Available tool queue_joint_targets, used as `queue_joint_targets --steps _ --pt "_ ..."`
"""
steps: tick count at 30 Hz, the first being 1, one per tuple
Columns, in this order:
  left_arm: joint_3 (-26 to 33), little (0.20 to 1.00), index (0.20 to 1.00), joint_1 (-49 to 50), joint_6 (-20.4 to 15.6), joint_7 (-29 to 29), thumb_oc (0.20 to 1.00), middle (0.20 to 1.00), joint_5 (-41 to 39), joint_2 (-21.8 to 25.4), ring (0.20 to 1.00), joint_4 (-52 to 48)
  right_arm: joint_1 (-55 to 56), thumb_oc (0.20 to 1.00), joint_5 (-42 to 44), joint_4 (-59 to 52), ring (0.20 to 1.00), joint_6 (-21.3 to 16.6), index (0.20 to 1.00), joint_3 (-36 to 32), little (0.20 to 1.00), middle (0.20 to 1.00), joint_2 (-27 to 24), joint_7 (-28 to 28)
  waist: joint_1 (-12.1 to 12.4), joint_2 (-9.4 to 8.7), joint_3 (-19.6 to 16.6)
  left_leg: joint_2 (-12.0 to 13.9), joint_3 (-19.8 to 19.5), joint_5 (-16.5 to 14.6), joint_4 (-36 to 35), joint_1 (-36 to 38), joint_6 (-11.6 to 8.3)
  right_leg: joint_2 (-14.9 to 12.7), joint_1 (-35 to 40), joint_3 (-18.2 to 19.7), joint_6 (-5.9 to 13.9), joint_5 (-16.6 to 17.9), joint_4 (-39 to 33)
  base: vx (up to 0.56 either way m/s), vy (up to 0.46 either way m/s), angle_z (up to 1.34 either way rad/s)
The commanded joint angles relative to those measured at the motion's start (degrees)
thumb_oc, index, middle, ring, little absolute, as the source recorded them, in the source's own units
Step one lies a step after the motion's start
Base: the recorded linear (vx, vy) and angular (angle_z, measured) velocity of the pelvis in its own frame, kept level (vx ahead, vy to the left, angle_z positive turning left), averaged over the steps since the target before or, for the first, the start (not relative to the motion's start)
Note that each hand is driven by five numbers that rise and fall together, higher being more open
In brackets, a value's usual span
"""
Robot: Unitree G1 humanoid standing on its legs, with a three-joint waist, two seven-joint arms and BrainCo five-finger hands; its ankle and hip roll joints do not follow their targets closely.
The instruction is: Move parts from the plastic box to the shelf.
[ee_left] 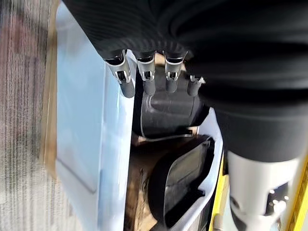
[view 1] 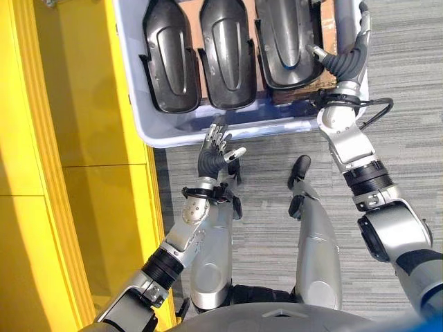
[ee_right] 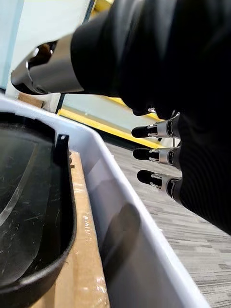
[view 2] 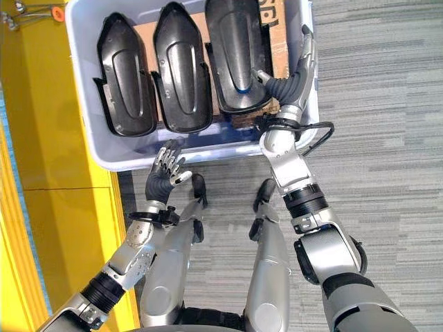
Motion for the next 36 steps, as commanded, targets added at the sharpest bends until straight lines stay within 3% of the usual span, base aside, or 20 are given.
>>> queue_joint_targets --steps 1,10,13,16,20,22,29,36 --pt "-1.0 1.0 1.0 0.88 -0.99 -2.49 1.0 1.0 -0.23 1.53 1.0 -5.41 -4.52 1.0 -3.32 -1.56 1.0 0.85 1.0 1.38 1.0 1.0 -2.7 0.71 1.43 2.71 -1.98 -0.35 -4.46 -0.21 0.89 -3.51 -1.39 0.14 0.27 1.87 3.05 -2.1 2.29 -0.01 -0.038 0.14" --pt "-1.25 1.0 1.0 1.14 -0.59 -3.48 1.0 1.0 -0.37 2.58 1.0 -5.78 -10.09 1.0 -8.63 6.2 1.0 4.72 1.0 6.69 1.0 1.0 -6.05 4.89 3.24 3.07 -1.98 -0.7 -5.33 -0.02 1.35 -4.89 -1.48 -0.28 -0.2 0.72 3.29 -2.04 2.53 0.0 -0.013 0.04" --pt "-0.38 1.0 1.0 1.24 -0.64 -3.87 1.0 1.0 -0.77 3.28 1.0 -6.0 -11.39 1.0 -4.66 9.35 1.0 5.92 1.0 8.65 1.0 1.0 -6.77 3.38 3.89 3.12 -1.98 -0.84 -5.6 0.01 1.65 -5.6 -1.48 -0.58 -0.43 0.33 3.43 -1.99 2.52 0.01 -0.039 0.07" --pt "-0.01 1.0 1.0 1.02 -0.35 -5.2 1.0 1.0 -0.69 3.85 1.0 -5.58 -12.62 1.0 -3.19 14.33 1.0 6.66 1.0 8.38 1.0 1.0 -6.92 -2.8 4.41 3.1 -1.98 -0.81 -5.79 -0.07 1.95 -6.61 -1.45 -0.56 -1.19 0.06 3.42 -2.08 2.92 0.01 -0.041 0.12" --pt "-0.56 1.0 1.0 1.28 -0.23 -4.21 1.0 1.0 -0.88 3.98 1.0 -6.54 -12.32 1.0 -7.54 14.96 1.0 3.32 1.0 5.72 1.0 1.0 -7.59 -13.0 4.29 3.23 -1.98 -0.88 -5.92 -0.21 2.01 -7.39 -1.31 -0.33 -1.82 0.24 3.6 -2.21 3.16 0.01 -0.005 0.05" --pt "-0.97 1.0 1.0 1.25 0.06 -3.99 1.0 1.0 -0.54 3.92 1.0 -6.78 -12.0 1.0 -11.1 13.48 1.0 2.48 1.0 4.73 1.0 1.0 -7.41 -15.29 4.07 3.29 -1.98 -0.91 -5.88 -0.31 2.14 -7.62 -1.25 -0.27 -2.04 0.33 3.7 -2.24 3.25 0.0 0.0 0.0" --pt "-3.12 1.0 1.0 1.53 -1.4 -2.4 1.0 1.0 0.67 2.22 1.0 -5.89 -9.5 1.0 -17.28 4.29 1.0 0.69 1.0 5.01 1.0 1.0 -6.6 -18.3 2.82 3.85 -1.98 -0.74 -4.96 -0.17 2.04 -7.84 -1.28 -0.24 -2.61 1.45 3.61 -1.92 2.7 0.0 0.022 -0.02" --pt "-3.99 1.0 1.0 1.06 -2.37 -3.02 1.0 1.0 -0.42 1.86 1.0 -4.35 -7.08 1.0 -17.91 -0.42 1.0 -1.28 1.0 3.81 1.0 1.0 -5.21 -16.72 1.54 4.24 -1.98 -0.54 -4.16 -0.32 1.95 -7.24 -1.47 -0.12 -2.89 2.49 3.56 -1.82 2.54 0.01 0.025 -0.05"
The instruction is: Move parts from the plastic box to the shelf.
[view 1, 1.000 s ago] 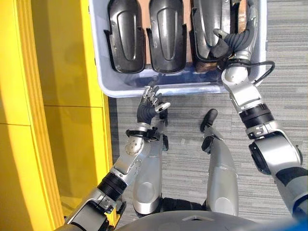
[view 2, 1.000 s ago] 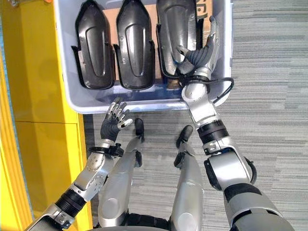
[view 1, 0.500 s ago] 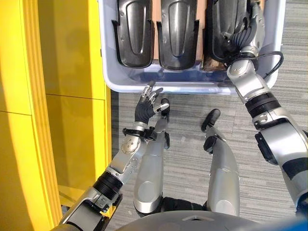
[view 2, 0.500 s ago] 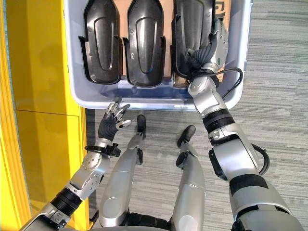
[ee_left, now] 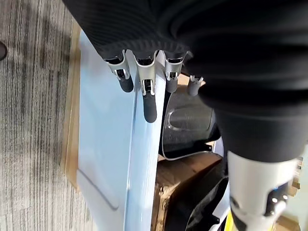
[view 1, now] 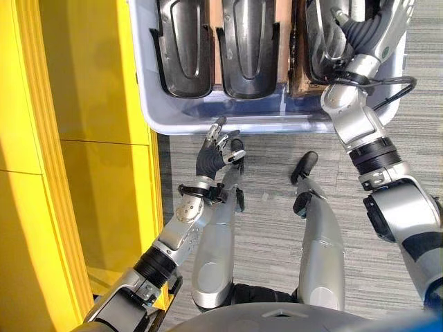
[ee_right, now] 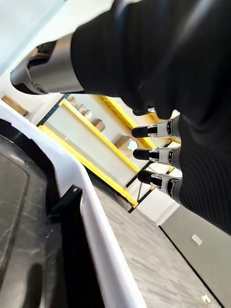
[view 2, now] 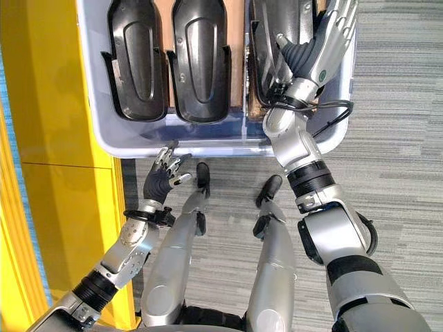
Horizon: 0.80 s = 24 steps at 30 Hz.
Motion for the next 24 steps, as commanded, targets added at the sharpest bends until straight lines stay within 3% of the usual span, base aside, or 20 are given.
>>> queue_joint_targets --steps 1,3,4,8,11,14,17,24 --pt "-2.07 1.0 1.0 1.35 -3.91 -0.25 1.0 1.0 -0.01 -1.76 1.0 -3.01 0.71 1.0 -0.64 -5.64 1.0 -2.11 1.0 0.31 1.0 1.0 -2.67 0.16 -0.93 4.24 -2.0 -0.12 -2.51 -0.47 0.99 -2.41 -1.44 0.75 0.98 3.96 3.64 -1.02 1.23 0.0 0.022 -0.08" --pt "-2.12 1.0 1.0 1.27 -3.86 0.01 1.0 1.0 0.29 -2.07 1.0 -2.9 1.49 1.0 2.63 -5.63 1.0 -1.55 1.0 0.21 1.0 1.0 -2.05 -0.47 -1.15 4.21 -2.0 -0.04 -2.34 -0.43 0.83 -2.27 -1.5 0.83 0.98 4.18 3.6 -0.98 1.11 0.01 0.02 -0.04" --pt "-2.15 1.0 1.0 1.17 -3.89 0.41 1.0 1.0 0.33 -2.22 1.0 -2.68 3.06 1.0 8.75 -4.88 1.0 -1.74 1.0 -1.01 1.0 1.0 -1.19 -1.73 -1.55 4.16 -2.0 0.04 -2.12 -0.44 0.59 -2.11 -1.51 0.94 0.93 4.49 3.57 -0.97 1.01 0.0 0.0 0.0" --pt "-1.84 1.0 1.0 1.17 -4.1 0.36 1.0 1.0 -0.12 -2.46 1.0 -2.09 5.01 1.0 14.82 -2.64 1.0 -2.83 1.0 -3.14 1.0 1.0 -0.21 -0.49 -1.99 4.13 -2.0 0.12 -1.84 -0.56 0.63 -2.15 -1.54 1.1 0.71 4.87 3.54 -1.11 1.16 0.0 0.005 -0.01" --pt "-1.57 1.0 1.0 1.07 -4.04 0.17 1.0 1.0 0.01 -2.65 1.0 -1.85 5.97 1.0 18.1 -0.22 1.0 -4.38 1.0 -3.98 1.0 1.0 0.36 1.91 -2.14 4.1 -2.0 0.27 -1.7 -0.59 0.67 -2.42 -1.59 1.19 0.4 5.04 3.49 -1.18 1.27 0.0 0.0 0.0" --pt "-1.1 1.0 1.0 0.52 -3.55 0.5 1.0 1.0 -0.03 -2.85 1.0 -1.71 6.52 1.0 22.7 1.41 1.0 -3.05 1.0 -3.58 1.0 1.0 0.85 7.5 -2.24 3.88 -2.0 0.37 -1.62 -0.56 0.95 -3.13 -1.7 1.24 -0.3 5.03 3.48 -1.17 1.56 0.0 0.0 0.0" --pt "-0.58 1.0 1.0 0.14 -2.91 0.38 1.0 1.0 -0.49 -2.77 1.0 -1.81 6.34 1.0 19.95 3.54 1.0 -3.0 1.0 -2.36 1.0 1.0 0.98 9.29 -2.04 3.54 -2.0 0.53 -1.81 -0.57 1.29 -3.71 -1.72 1.25 -0.62 4.8 3.43 -1.18 1.77 -0.01 -0.038 0.0" --pt "1.21 1.0 1.0 0.36 -0.57 -1.33 1.0 1.0 -1.13 -1.65 1.0 -2.84 4.33 1.0 19.7 3.8 1.0 1.69 1.0 3.4 1.0 1.0 0.33 20.89 -0.73 2.95 -2.0 0.33 -2.71 -0.36 2.14 -4.64 -1.65 1.16 -0.9 3.58 3.48 -1.09 2.36 -0.01 -0.053 -0.02"
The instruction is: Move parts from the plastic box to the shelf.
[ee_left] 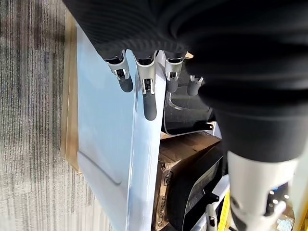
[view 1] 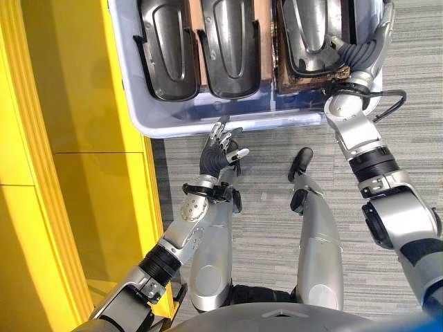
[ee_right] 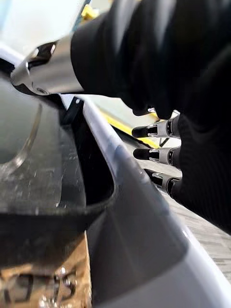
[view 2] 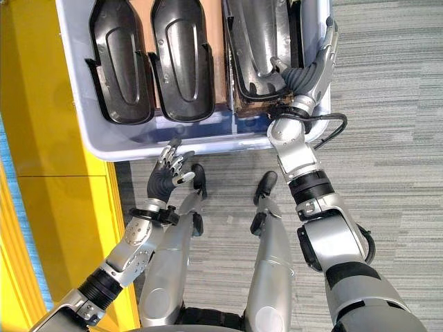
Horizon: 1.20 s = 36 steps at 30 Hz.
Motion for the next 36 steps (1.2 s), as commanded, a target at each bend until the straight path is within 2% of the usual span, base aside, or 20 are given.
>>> queue_joint_targets --steps 1,11,15,17,19,20,23,24,26,30,32,34,36 --pt "-0.58 1.0 1.0 1.51 0.08 -2.01 1.0 1.0 -0.77 0.59 1.0 -3.84 1.37 1.0 3.37 1.92 1.0 1.55 1.0 3.0 1.0 1.0 1.93 9.93 2.16 2.93 -1.86 -0.72 -3.15 -0.2 0.86 -3.35 -1.54 0.4 0.67 2.76 3.59 -1.19 1.39 -0.01 -0.038 -0.01" --pt "0.31 1.0 1.0 2.51 0.94 -3.95 1.0 1.0 -0.74 1.98 1.0 -4.71 0.36 1.0 0.61 1.69 1.0 2.25 1.0 6.55 1.0 1.0 1.99 15.82 3.21 2.61 -1.86 -1.06 -3.88 -0.18 1.32 -3.28 -1.29 0.29 1.26 1.99 3.6 -1.04 1.44 0.0 -0.023 0.01" --pt "0.42 1.0 1.0 2.87 0.88 -4.38 1.0 1.0 -0.29 2.06 1.0 -4.77 0.45 1.0 -0.93 1.58 1.0 2.93 1.0 7.67 1.0 1.0 2.38 14.38 3.42 2.5 -1.86 -0.99 -3.94 -0.1 1.24 -3.07 -1.25 0.32 1.59 1.92 3.57 -0.94 1.27 0.0 0.0 0.0" --pt "0.28 1.0 1.0 2.87 0.65 -4.38 1.0 1.0 -0.41 2.07 1.0 -4.7 0.28 1.0 -4.99 1.79 1.0 2.66 1.0 7.91 1.0 1.0 2.23 12.94 3.45 2.51 -1.86 -1.03 -4.0 -0.11 1.32 -3.14 -1.2 0.27 1.56 1.87 3.63 -0.88 1.32 0.0 0.0 0.0" --pt "0.08 1.0 1.0 2.63 0.38 -4.38 1.0 1.0 -0.28 1.98 1.0 -4.3 -0.46 1.0 -13.55 1.94 1.0 3.07 1.0 8.41 1.0 1.0 1.64 12.52 3.48 2.59 -1.86 -1.17 -4.15 -0.1 1.47 -3.32 -1.15 0.22 1.53 1.83 3.67 -0.8 1.33 0.0 0.0 0.0" --pt "-0.3 1.0 1.0 2.55 0.11 -4.42 1.0 1.0 -0.06 1.83 1.0 -4.04 -1.04 1.0 -21.56 1.88 1.0 3.82 1.0 9.46 1.0 1.0 0.91 10.97 3.5 2.66 -1.86 -1.25 -4.2 -0.2 1.53 -3.15 -1.06 0.16 1.7 1.79 3.76 -0.78 1.32 0.0 0.0 0.0" --pt "-1.03 1.0 1.0 2.63 -0.8 -4.38 1.0 1.0 0.04 1.75 1.0 -3.44 -2.05 1.0 -27.29 1.8 1.0 6.52 1.0 11.85 1.0 1.0 -0.59 10.47 3.52 2.72 -1.86 -1.28 -4.19 -0.22 1.58 -3.01 -1.05 0.03 1.93 1.69 3.92 -0.61 1.15 0.0 0.0 0.0" --pt "-1.4 1.0 1.0 2.34 -0.8 -3.97 1.0 1.0 0.37 1.77 1.0 -3.44 -2.92 1.0 -32.94 2.93 1.0 7.45 1.0 13.39 1.0 1.0 -1.24 9.34 3.62 2.73 -1.86 -1.31 -4.31 -0.19 1.6 -3.13 -1.03 -0.06 1.93 1.6 4.0 -0.5 1.04 0.0 0.0 0.0" --pt "-1.81 1.0 1.0 2.11 -1.51 -4.3 1.0 1.0 0.35 1.87 1.0 -2.51 -3.99 1.0 -37.84 4.35 1.0 8.05 1.0 15.33 1.0 1.0 -2.46 9.85 3.72 2.75 -1.86 -1.43 -4.46 -0.2 1.63 -3.05 -1.05 -0.14 2.21 1.43 4.15 -0.48 0.89 0.0 0.0 0.0" --pt "-2.21 1.0 1.0 2.35 -2.52 -5.04 1.0 1.0 0.66 2.48 1.0 -1.36 -5.81 1.0 -41.41 7.82 1.0 9.01 1.0 21.22 1.0 1.0 -4.62 12.38 4.22 2.69 -1.86 -1.29 -4.57 -0.16 1.67 -3.23 -1.07 -0.41 2.38 0.81 4.39 -0.35 0.66 0.0 -0.007 0.01" --pt "-2.0 1.0 1.0 2.53 -3.66 -6.23 1.0 1.0 0.21 3.06 1.0 -0.12 -6.54 1.0 -39.62 11.93 1.0 11.34 1.0 25.01 1.0 1.0 -5.09 13.8 4.75 2.71 -1.86 -1.22 -4.66 -0.06 1.46 -3.37 -1.07 -0.61 2.46 0.35 4.46 -0.25 0.4 0.0 -0.042 0.06" --pt "-1.58 1.0 1.0 2.64 -4.3 -7.29 1.0 1.0 0.08 3.43 1.0 0.67 -6.91 1.0 -39.39 15.23 1.0 10.68 1.0 26.72 1.0 1.0 -4.94 14.67 5.16 2.68 -1.86 -1.2 -4.77 -0.02 1.43 -3.6 -1.1 -0.7 2.52 -0.05 4.48 -0.23 0.25 -0.01 -0.054 0.09" --pt "-1.11 1.0 1.0 2.62 -4.54 -8.5 1.0 1.0 -0.05 3.86 1.0 1.24 -7.58 1.0 -38.27 17.79 1.0 12.35 1.0 28.39 1.0 1.0 -4.66 18.08 5.64 2.58 -1.86 -1.23 -4.91 0.05 1.34 -3.78 -1.07 -0.81 2.54 -0.53 4.51 -0.13 0.1 0.0 -0.06 0.1"
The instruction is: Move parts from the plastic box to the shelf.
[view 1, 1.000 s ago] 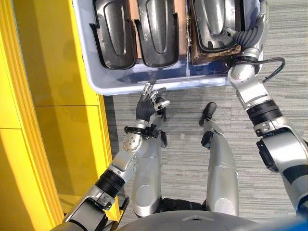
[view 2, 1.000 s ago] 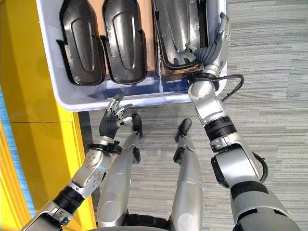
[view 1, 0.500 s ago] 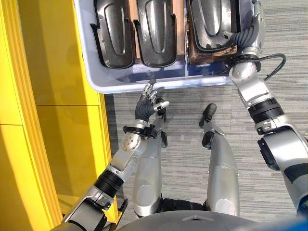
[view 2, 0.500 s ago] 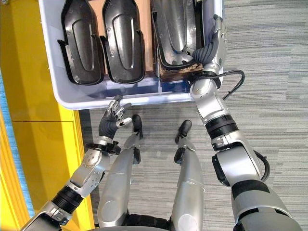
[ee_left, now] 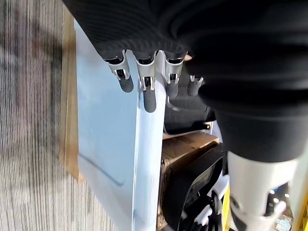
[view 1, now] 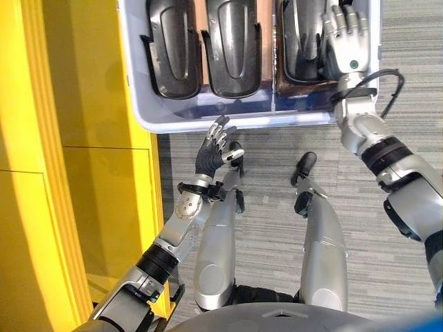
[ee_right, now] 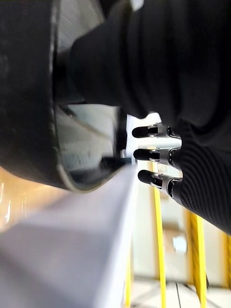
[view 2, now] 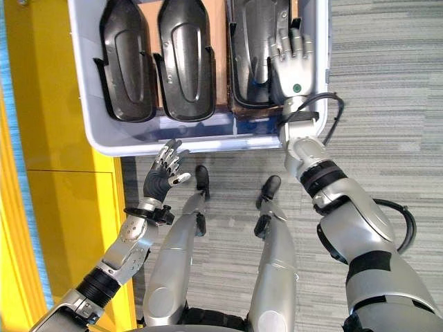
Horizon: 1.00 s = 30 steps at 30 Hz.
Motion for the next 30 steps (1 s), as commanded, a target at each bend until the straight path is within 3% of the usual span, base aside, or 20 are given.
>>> queue_joint_targets --steps 1,3,8,11,14,17,18,20,24,30 --pt "-1.98 1.0 1.0 1.87 -3.59 -2.65 1.0 1.0 -0.03 3.43 1.0 -3.82 1.33 1.0 1.12 3.46 1.0 1.63 1.0 1.76 1.0 1.0 2.36 6.76 2.51 -1.33 0.66 -1.98 -2.57 -0.66 1.52 -3.58 0.35 -1.02 2.38 1.81 5.61 1.07 -1.78 0.0 -0.052 0.12" --pt "-1.63 1.0 1.0 2.04 -3.38 -3.37 1.0 1.0 0.02 3.82 1.0 -3.83 0.54 1.0 0.6 5.6 1.0 2.5 1.0 2.8 1.0 1.0 2.68 8.85 2.98 -1.42 0.66 -1.99 -2.85 -0.63 1.48 -3.65 0.34 -1.06 2.48 1.43 5.66 1.1 -1.78 0.0 -0.058 0.12" --pt "-0.7 1.0 1.0 2.91 -2.32 -4.64 1.0 1.0 0.5 4.47 1.0 -4.75 -0.65 1.0 2.55 8.0 1.0 0.91 1.0 4.36 1.0 1.0 3.13 7.1 3.93 -1.59 0.66 -2.14 -3.31 -0.56 1.34 -3.68 0.38 -1.17 2.91 0.67 5.77 1.21 -1.95 0.01 -0.047 0.04" --pt "-0.39 1.0 1.0 3.24 -1.81 -5.14 1.0 1.0 0.75 4.66 1.0 -5.17 -0.87 1.0 3.47 7.71 1.0 1.88 1.0 4.62 1.0 1.0 3.75 6.03 4.26 -1.63 0.66 -2.17 -3.43 -0.57 1.41 -3.58 0.39 -1.3 3.14 0.42 5.8 1.25 -1.92 0.01 -0.021 0.04" --pt "-0.33 1.0 1.0 3.4 -1.51 -4.96 1.0 1.0 1.21 4.55 1.0 -5.74 -0.55 1.0 5.26 7.59 1.0 5.81 1.0 3.81 1.0 1.0 4.1 0.43 4.27 -1.68 0.66 -2.09 -3.42 -0.64 1.26 -3.26 0.52 -1.33 3.31 0.48 5.84 1.28 -1.91 0.0 0.0 0.0" --pt "-0.65 1.0 1.0 3.35 -1.83 -4.5 1.0 1.0 1.36 4.15 1.0 -5.76 -0.25 1.0 8.35 8.22 1.0 7.09 1.0 2.32 1.0 1.0 4.02 -7.27 4.09 -1.54 0.66 -2.02 -3.29 -0.67 1.25 -3.18 0.57 -1.33 3.34 0.68 5.86 1.33 -1.99 0.0 0.011 0.0" --pt "-0.84 1.0 1.0 3.34 -1.88 -4.09 1.0 1.0 1.27 3.85 1.0 -6.08 0.09 1.0 10.78 8.63 1.0 2.66 1.0 0.36 1.0 1.0 3.56 -15.44 3.89 -1.4 0.66 -1.96 -3.25 -0.67 1.18 -3.24 0.66 -1.28 3.3 0.85 5.87 1.4 -2.18 0.0 0.043 0.0" --pt "-1.51 1.0 1.0 2.94 -2.14 -2.92 1.0 1.0 0.81 3.76 1.0 -6.24 -0.17 1.0 12.05 6.77 1.0 -5.86 1.0 -3.39 1.0 1.0 3.25 -22.46 3.45 -1.16 0.66 -2.01 -3.25 -0.74 1.31 -3.23 0.68 -1.27 3.1 1.1 5.93 1.38 -2.01 0.0 0.083 0.0" --pt "-2.17 1.0 1.0 3.46 -2.07 0.44 1.0 1.0 0.53 2.16 1.0 -7.27 6.14 1.0 10.11 -8.75 1.0 -16.56 1.0 -13.24 1.0 1.0 1.4 -25.54 0.85 -0.82 0.66 -2.05 -2.27 -1.01 0.74 -2.23 0.63 -1.03 2.59 3.1 6.02 1.12 -2.01 0.02 0.161 -0.05" --pt "-3.34 1.0 1.0 4.2 -6.82 1.5 1.0 1.0 -1.66 0.45 1.0 -5.55 15.62 1.0 5.05 -28.24 1.0 -20.1 1.0 -18.66 1.0 1.0 3.12 -24.73 -2.87 -0.96 0.66 -1.33 0.06 -1.08 -0.05 -1.04 0.45 -0.52 2.24 5.73 5.9 1.32 -2.9 0.0 0.121 -0.13"
